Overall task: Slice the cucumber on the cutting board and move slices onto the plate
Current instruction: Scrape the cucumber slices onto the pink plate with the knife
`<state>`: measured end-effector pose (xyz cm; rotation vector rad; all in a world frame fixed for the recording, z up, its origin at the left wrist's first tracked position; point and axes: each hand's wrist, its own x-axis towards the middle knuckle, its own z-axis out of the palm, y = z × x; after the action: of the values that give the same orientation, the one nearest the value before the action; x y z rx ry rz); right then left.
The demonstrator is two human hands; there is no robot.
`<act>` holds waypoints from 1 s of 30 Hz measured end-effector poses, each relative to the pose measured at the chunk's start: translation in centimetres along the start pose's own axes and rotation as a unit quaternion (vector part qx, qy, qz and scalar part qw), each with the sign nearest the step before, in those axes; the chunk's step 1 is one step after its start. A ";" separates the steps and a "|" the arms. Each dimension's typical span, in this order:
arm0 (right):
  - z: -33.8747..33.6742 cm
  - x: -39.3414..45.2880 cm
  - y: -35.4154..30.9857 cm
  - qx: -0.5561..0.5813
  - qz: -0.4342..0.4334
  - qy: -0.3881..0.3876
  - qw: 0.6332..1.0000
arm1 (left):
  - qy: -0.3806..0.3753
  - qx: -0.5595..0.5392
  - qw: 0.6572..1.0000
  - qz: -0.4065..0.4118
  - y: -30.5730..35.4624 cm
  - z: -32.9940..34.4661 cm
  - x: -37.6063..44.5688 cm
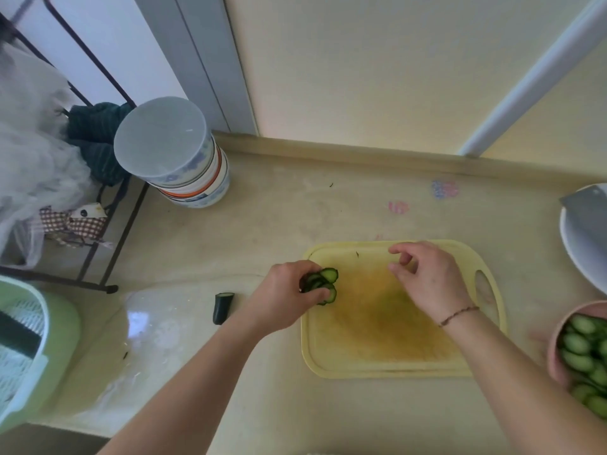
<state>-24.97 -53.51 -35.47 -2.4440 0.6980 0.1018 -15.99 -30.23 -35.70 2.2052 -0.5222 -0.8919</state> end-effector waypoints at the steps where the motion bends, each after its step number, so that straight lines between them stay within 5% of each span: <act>1: 0.1 0.3 0.3 -0.016 -0.013 0.002 1.000 | -0.004 -0.005 1.000 -0.002 0.0 0.4 -0.3; 13: 3.4 2.3 -2.0 -0.102 -0.175 0.027 0.979 | 0.051 -0.211 0.972 -0.094 -0.3 1.8 -2.5; 20: 3.5 1.3 -2.4 -0.211 -0.154 -0.012 0.965 | 0.055 -0.267 0.955 -0.118 0.1 2.9 -3.3; 23: 2.7 -1.0 -2.6 -0.049 -0.100 0.005 0.994 | 0.053 -0.362 0.921 -0.133 0.1 3.6 -3.5; 26: 1.9 -4.7 -3.7 0.162 -0.049 -0.031 0.985 | 0.058 -0.439 0.886 -0.140 0.7 4.6 -3.7; 30: 2.3 -8.0 -4.7 0.209 -0.050 -0.062 0.975 | 0.032 -0.517 0.846 -0.124 1.7 6.1 -4.0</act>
<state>-29.24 -45.32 -33.14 -2.0432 0.4826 0.0597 -23.24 -31.78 -35.92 1.2856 0.2759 -0.9170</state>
